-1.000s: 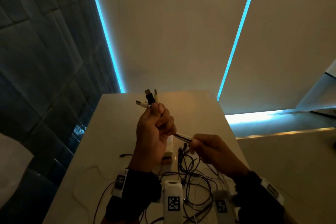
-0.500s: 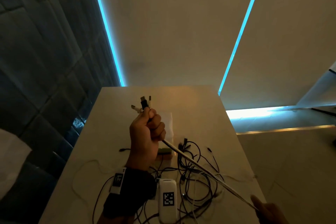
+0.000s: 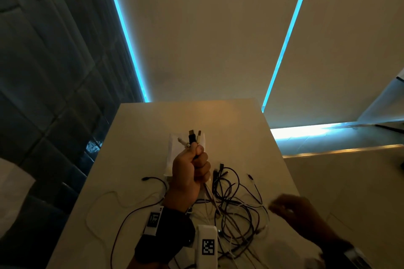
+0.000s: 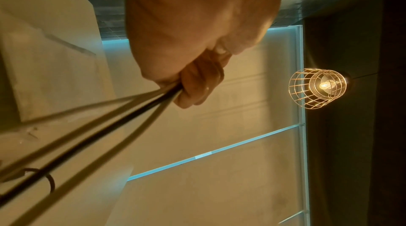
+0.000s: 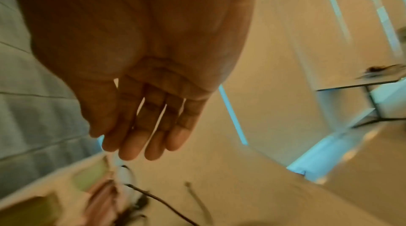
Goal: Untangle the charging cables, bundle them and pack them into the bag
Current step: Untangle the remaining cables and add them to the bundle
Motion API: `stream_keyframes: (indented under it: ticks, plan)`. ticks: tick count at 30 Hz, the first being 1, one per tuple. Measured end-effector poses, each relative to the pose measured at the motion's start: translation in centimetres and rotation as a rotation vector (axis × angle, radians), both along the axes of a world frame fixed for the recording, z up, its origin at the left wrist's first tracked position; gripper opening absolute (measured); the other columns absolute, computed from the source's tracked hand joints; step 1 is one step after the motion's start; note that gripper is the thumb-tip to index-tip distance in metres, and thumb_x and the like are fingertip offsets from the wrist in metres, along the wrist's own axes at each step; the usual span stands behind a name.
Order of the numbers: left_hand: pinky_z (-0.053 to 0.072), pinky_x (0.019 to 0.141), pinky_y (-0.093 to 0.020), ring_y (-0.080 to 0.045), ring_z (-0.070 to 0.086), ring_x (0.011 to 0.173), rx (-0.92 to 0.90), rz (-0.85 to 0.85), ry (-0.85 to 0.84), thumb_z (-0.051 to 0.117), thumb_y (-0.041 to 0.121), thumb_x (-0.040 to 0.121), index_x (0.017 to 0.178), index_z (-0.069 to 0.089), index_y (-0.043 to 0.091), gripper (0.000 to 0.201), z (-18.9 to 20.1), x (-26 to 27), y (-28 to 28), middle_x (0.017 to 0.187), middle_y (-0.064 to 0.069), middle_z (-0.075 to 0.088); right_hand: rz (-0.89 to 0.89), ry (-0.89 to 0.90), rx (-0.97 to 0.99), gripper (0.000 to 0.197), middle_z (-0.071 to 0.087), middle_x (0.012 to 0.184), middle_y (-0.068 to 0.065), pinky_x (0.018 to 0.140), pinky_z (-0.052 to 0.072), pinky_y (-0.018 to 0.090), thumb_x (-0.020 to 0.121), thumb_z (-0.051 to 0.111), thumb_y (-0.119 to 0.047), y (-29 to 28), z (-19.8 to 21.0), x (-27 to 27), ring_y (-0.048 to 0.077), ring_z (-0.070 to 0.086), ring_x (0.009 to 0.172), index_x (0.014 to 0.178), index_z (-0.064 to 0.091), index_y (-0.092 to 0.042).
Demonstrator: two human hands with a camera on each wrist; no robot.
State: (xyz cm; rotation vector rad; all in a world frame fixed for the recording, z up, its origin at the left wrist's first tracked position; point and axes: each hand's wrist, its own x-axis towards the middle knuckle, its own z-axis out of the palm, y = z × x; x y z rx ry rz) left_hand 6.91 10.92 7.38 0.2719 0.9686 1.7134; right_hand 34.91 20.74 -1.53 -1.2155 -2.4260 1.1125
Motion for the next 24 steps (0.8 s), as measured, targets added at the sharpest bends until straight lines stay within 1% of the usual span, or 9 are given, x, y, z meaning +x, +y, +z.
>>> stream_keyframes:
  ticks: [1, 2, 4, 6, 8, 10, 13, 19, 24]
  plan:
    - [0.006, 0.054, -0.034, -0.007, 0.016, 0.038, -0.010, 0.004, 0.003, 0.030, 0.029, 0.101, 0.068, 0.041, 0.019, 0.036, 0.0, 0.0, -0.2, 0.048, 0.008, 0.024, 0.049, 0.021, 0.030, 0.013, 0.069, 0.073, -0.015, 0.067, 0.051, 0.022, 0.083, 0.071, -0.034, 0.3, 1.8, -3.7, 0.002, 0.064, 0.074, 0.071, 0.069, -0.036]
    - [0.007, 0.053, -0.033, -0.007, 0.016, 0.039, -0.015, 0.014, 0.003, 0.030, 0.029, 0.101, 0.068, 0.041, 0.019, 0.036, 0.1, -0.1, -0.4, 0.048, 0.008, 0.024, 0.129, 0.041, 0.084, 0.010, 0.069, 0.072, -0.012, 0.068, 0.051, 0.020, 0.085, 0.071, -0.027, 0.9, 1.6, -6.0, 0.004, 0.064, 0.074, 0.075, 0.072, -0.030]
    - [0.012, 0.044, -0.024, -0.006, 0.017, 0.037, -0.012, 0.044, 0.003, 0.029, 0.027, 0.101, 0.068, 0.041, 0.018, 0.036, 0.3, -0.3, -0.8, 0.047, 0.008, 0.024, 0.265, 0.035, 0.109, 0.010, 0.073, 0.083, -0.006, 0.071, 0.048, 0.015, 0.087, 0.070, -0.024, 1.4, 1.4, -10.4, 0.007, 0.066, 0.077, 0.084, 0.076, -0.018]
    - [0.016, 0.038, -0.018, -0.006, 0.017, 0.036, -0.007, 0.063, -0.003, 0.029, 0.026, 0.100, 0.067, 0.040, 0.017, 0.036, 0.6, -0.3, -1.3, 0.047, 0.007, 0.024, 0.446, -0.111, 0.142, 0.016, 0.071, 0.099, 0.001, 0.077, 0.044, 0.013, 0.091, 0.063, -0.023, 1.3, 0.1, -13.2, 0.014, 0.064, 0.092, 0.093, 0.075, -0.013]
    - [0.021, 0.037, -0.015, -0.006, 0.018, 0.036, -0.006, 0.069, -0.008, 0.029, 0.026, 0.100, 0.067, 0.040, 0.017, 0.036, 0.9, -0.2, -1.7, 0.048, 0.007, 0.023, 0.624, -0.323, 0.266, 0.023, 0.065, 0.112, 0.005, 0.087, 0.044, 0.030, 0.094, 0.052, -0.024, 0.5, -2.4, -15.4, 0.022, 0.056, 0.107, 0.100, 0.071, -0.012]
    - [0.025, 0.036, -0.014, -0.006, 0.018, 0.035, 0.000, 0.078, -0.012, 0.029, 0.026, 0.100, 0.067, 0.040, 0.016, 0.036, 1.1, -0.2, -2.0, 0.048, 0.007, 0.023, 0.709, -0.556, 0.460, 0.030, 0.057, 0.122, 0.010, 0.094, 0.038, 0.042, 0.095, 0.045, -0.028, 0.3, -4.8, -16.2, 0.031, 0.045, 0.118, 0.107, 0.065, -0.009]
    - [0.028, 0.036, -0.013, -0.006, 0.019, 0.034, 0.016, 0.087, -0.036, 0.028, 0.025, 0.101, 0.068, 0.039, 0.016, 0.036, 1.2, -0.4, -2.4, 0.047, 0.007, 0.023, 0.742, -0.743, 0.578, 0.036, 0.048, 0.132, 0.018, 0.100, 0.031, 0.051, 0.095, 0.045, -0.030, 0.0, -7.0, -16.5, 0.037, 0.039, 0.123, 0.117, 0.059, -0.005]
    - [0.027, 0.037, -0.012, -0.006, 0.019, 0.034, 0.006, 0.091, -0.040, 0.028, 0.025, 0.101, 0.068, 0.039, 0.016, 0.036, 1.1, -0.5, -2.7, 0.047, 0.007, 0.022, 0.778, -0.723, 0.507, 0.034, 0.044, 0.134, 0.022, 0.097, 0.038, 0.048, 0.093, 0.050, -0.019, 0.7, -7.6, -16.8, 0.040, 0.038, 0.123, 0.121, 0.055, 0.000]
    - [0.026, 0.037, -0.012, -0.006, 0.018, 0.035, 0.015, 0.074, -0.040, 0.028, 0.026, 0.101, 0.068, 0.040, 0.016, 0.036, 1.1, -0.5, -2.6, 0.048, 0.007, 0.022, 0.790, -0.801, 0.549, 0.038, 0.038, 0.140, 0.020, 0.104, 0.031, 0.049, 0.095, 0.050, -0.022, 1.1, -7.1, -16.2, 0.039, 0.032, 0.129, 0.128, 0.052, -0.002]
